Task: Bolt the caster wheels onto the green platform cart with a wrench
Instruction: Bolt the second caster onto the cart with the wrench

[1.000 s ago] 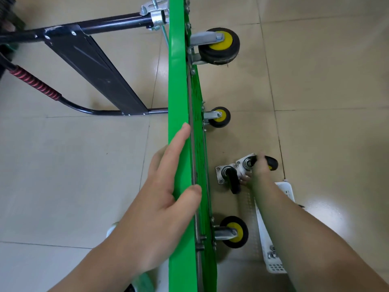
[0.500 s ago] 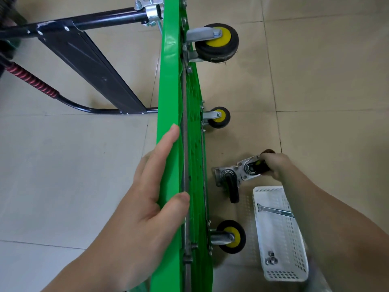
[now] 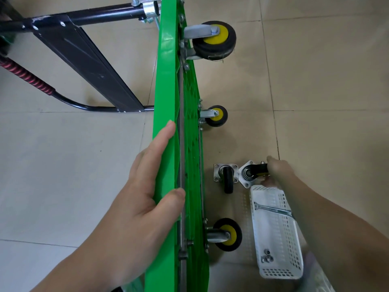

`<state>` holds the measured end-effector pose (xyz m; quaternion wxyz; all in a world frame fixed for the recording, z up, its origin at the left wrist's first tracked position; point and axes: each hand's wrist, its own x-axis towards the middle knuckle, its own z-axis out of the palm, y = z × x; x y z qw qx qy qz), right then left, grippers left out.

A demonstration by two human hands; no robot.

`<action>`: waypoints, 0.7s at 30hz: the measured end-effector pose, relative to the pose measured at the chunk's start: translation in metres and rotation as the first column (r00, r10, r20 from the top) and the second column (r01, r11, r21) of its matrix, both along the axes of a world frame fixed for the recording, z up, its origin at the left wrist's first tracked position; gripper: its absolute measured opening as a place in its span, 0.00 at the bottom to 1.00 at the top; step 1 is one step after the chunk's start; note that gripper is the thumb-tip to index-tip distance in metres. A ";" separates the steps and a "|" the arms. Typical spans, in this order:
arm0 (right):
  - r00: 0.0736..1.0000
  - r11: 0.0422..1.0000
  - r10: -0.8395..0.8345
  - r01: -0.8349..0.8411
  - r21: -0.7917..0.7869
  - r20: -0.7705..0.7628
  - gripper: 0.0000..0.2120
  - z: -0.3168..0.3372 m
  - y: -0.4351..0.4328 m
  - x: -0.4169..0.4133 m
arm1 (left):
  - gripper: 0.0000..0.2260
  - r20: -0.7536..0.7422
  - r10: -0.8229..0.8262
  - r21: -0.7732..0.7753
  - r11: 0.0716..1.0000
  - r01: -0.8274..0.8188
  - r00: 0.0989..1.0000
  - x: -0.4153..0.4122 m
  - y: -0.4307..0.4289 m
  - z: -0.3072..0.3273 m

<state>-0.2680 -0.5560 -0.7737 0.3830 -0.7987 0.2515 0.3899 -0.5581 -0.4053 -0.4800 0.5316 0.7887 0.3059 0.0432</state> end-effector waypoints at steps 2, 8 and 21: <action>0.927 0.918 0.349 -0.308 -0.249 0.141 0.32 0.007 -0.003 0.001 | 0.36 0.003 -0.004 0.004 1.000 0.004 1.000 0.001 -0.001 0.000; 0.325 0.344 0.937 -0.797 -0.497 0.126 0.56 -0.002 -0.012 0.004 | 0.34 0.026 0.036 -0.029 0.999 -0.035 0.999 -0.004 -0.001 -0.013; 0.302 0.417 0.907 -0.745 -0.520 0.294 0.15 0.064 -0.011 -0.009 | 0.33 0.051 0.017 -0.063 0.998 -0.013 0.999 -0.009 0.003 -0.006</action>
